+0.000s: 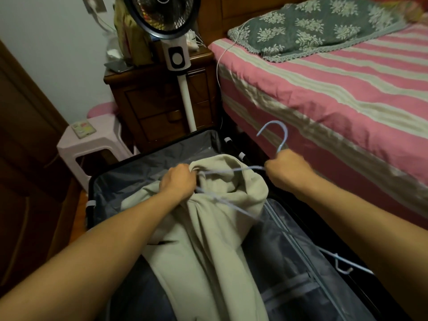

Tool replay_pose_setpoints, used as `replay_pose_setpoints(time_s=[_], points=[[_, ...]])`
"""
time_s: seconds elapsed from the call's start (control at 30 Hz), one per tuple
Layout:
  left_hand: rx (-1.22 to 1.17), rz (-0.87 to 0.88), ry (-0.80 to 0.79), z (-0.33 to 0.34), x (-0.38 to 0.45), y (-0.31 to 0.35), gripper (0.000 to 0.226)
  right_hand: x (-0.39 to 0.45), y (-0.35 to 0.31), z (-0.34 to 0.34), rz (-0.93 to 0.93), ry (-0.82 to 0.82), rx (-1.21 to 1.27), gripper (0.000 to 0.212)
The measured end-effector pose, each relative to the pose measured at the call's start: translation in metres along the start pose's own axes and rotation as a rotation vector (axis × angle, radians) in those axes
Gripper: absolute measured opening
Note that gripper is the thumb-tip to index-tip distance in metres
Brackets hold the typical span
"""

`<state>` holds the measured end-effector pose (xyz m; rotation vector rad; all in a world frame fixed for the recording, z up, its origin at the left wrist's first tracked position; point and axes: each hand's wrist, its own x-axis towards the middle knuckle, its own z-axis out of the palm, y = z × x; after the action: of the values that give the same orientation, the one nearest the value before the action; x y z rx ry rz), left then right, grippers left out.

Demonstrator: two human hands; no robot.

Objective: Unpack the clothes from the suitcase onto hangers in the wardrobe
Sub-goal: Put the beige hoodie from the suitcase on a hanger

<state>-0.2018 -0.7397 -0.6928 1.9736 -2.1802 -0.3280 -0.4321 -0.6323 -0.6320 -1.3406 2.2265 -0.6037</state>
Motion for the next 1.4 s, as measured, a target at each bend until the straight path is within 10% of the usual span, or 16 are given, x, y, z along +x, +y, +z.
replay_pose_setpoints(time_s=[0.27, 0.43, 0.67, 0.97, 1.1, 1.27, 1.4], points=[[-0.571, 0.225, -0.066, 0.005, -0.111, 0.067, 0.045, 0.005, 0.013, 0.041, 0.149, -0.027, 0.385, 0.022], [-0.223, 0.349, -0.391, -0.002, -0.137, 0.061, 0.048, -0.007, 0.013, 0.035, 0.08, -0.066, 0.693, 0.023], [0.019, 0.374, 0.299, -0.043, -0.043, -0.001, 0.063, -0.004, 0.015, -0.002, -0.132, 0.179, 0.674, 0.014], [-0.404, 0.08, 0.008, -0.076, -0.004, -0.052, 0.05, 0.01, 0.02, -0.004, -0.124, 0.174, 0.757, 0.028], [0.037, 0.007, -0.44, -0.123, 0.006, -0.08, 0.048, -0.007, 0.007, -0.004, -0.298, -0.038, 0.701, 0.03], [-0.124, 0.21, 0.075, -0.126, 0.015, -0.063, 0.039, -0.003, -0.008, 0.011, -0.38, -0.106, 0.732, 0.022], [-0.142, 0.263, -0.205, -0.116, -0.037, -0.046, 0.067, 0.003, -0.008, 0.023, -0.377, -0.096, 0.695, 0.038]])
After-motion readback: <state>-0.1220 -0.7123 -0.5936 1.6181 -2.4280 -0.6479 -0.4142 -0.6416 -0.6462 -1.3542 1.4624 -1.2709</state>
